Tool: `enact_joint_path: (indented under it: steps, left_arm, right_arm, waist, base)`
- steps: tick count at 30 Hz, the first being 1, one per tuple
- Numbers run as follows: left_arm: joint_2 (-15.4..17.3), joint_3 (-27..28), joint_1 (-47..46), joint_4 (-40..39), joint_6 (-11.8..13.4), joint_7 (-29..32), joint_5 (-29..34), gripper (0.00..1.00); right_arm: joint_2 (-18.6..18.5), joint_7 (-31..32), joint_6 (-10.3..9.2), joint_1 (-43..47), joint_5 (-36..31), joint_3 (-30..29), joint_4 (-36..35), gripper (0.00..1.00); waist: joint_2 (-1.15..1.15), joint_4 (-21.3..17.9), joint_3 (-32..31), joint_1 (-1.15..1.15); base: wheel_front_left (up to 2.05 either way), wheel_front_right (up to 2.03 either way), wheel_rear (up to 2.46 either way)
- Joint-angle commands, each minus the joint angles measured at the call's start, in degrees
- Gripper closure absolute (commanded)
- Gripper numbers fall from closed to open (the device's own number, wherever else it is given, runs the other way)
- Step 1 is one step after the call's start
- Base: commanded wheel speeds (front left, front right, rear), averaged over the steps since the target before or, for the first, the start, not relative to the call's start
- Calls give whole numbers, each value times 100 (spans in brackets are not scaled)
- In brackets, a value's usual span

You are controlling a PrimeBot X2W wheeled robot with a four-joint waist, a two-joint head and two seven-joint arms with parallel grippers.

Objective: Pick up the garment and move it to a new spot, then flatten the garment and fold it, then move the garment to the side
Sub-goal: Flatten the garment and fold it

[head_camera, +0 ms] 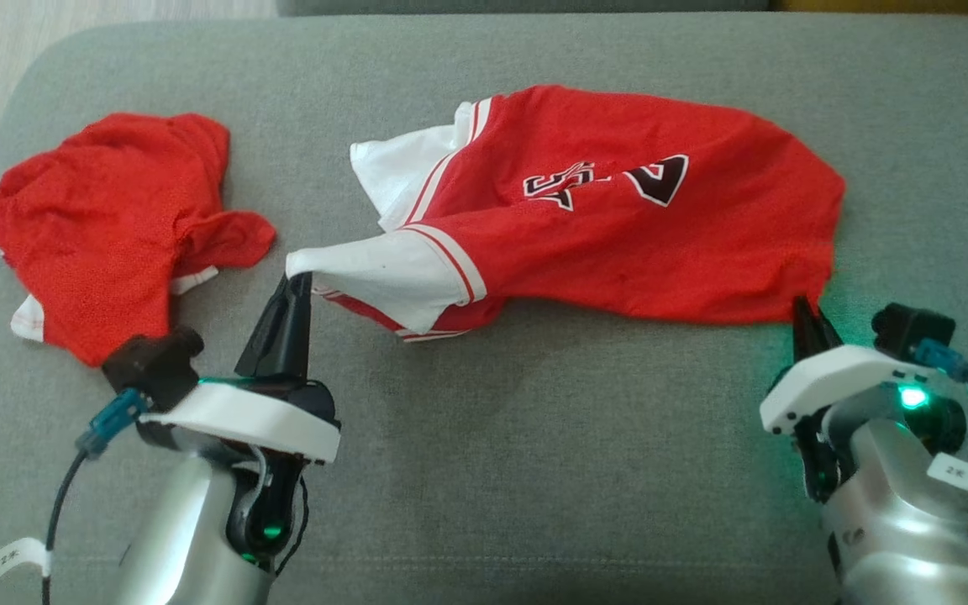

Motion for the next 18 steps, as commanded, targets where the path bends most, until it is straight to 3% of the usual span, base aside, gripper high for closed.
enact_joint_path:
  steps: [1,8,13,18]
  left_arm:
    - [57,259,-234,-220,-27,-70,90,100]
    - [64,394,-158,-433,-36,-70,403,100]
    - [143,545,-262,-823,-44,-70,689,100]
    - [196,699,-515,-1153,-45,-70,823,100]
  right_arm:
    - [5,18,-4,-120,111,246,-261,100]
    - [-70,483,-4,-80,662,665,-1393,100]
    - [-445,1531,-4,-169,1550,861,-3151,100]
    - [-590,2260,-4,-346,1843,691,-3932,100]
  waist:
    - [0,-50,-91,0]
    - [0,-214,-513,0]
    - [0,-370,-919,0]
    - [0,-418,-1081,0]
  base:
    - [0,0,0]
    - [0,0,0]
    - [0,0,0]
    - [0,0,0]
